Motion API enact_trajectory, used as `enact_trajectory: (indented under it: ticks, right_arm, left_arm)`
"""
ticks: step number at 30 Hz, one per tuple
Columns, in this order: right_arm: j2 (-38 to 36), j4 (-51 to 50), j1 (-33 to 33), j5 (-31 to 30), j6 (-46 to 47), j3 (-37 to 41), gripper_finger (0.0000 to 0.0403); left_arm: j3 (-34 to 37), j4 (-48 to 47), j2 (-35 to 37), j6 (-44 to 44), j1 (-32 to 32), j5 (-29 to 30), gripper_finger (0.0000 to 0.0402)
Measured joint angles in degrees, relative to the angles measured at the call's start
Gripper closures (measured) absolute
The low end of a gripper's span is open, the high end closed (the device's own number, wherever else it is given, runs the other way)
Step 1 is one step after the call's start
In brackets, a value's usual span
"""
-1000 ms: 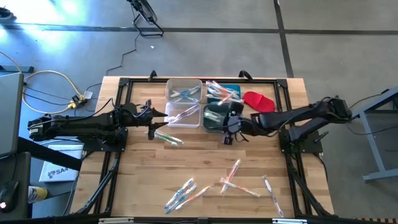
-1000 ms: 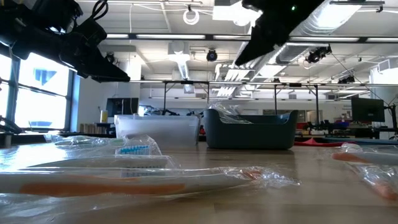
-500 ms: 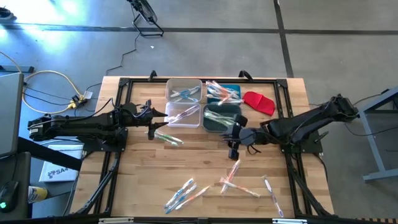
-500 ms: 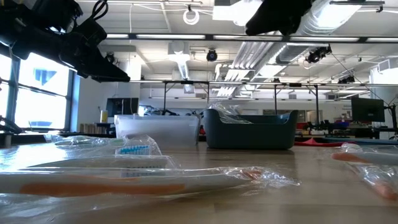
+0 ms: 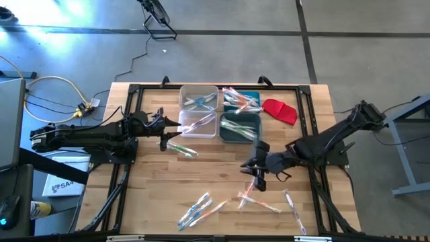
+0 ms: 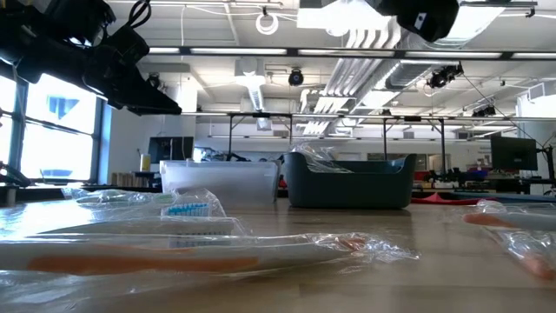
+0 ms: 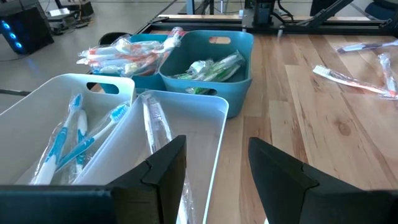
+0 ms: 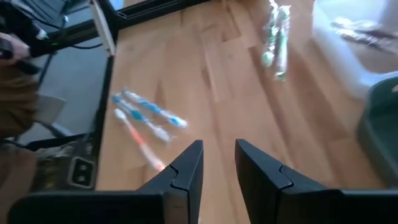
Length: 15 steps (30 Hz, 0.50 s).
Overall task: Pick & Place Toothbrushes
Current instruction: Put the orange toothbrush into the blue bin
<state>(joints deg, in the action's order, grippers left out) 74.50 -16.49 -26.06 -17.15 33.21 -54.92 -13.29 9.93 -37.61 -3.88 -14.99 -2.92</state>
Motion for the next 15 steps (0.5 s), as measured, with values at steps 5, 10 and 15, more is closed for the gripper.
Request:
enact_trajectory:
  ticks: [5, 10, 15]
  right_arm:
    - [0.0, 0.1, -2.3, -2.0, 3.7, 0.0, 0.0318]
    - [0.0, 3.1, -3.8, -3.5, 4.7, 0.0, 0.0318]
    - [0.0, 6.5, -5.2, -3.8, 4.2, 0.0, 0.0318]
  left_arm:
    - [0.0, 0.0, 0.0, 0.0, 0.0, 0.0, 0.0231]
    - [0.0, 0.0, 0.0, 0.7, 0.0, 0.0, 0.0231]
    - [0.0, 0.0, 0.0, 0.7, 0.0, 0.0, 0.0231]
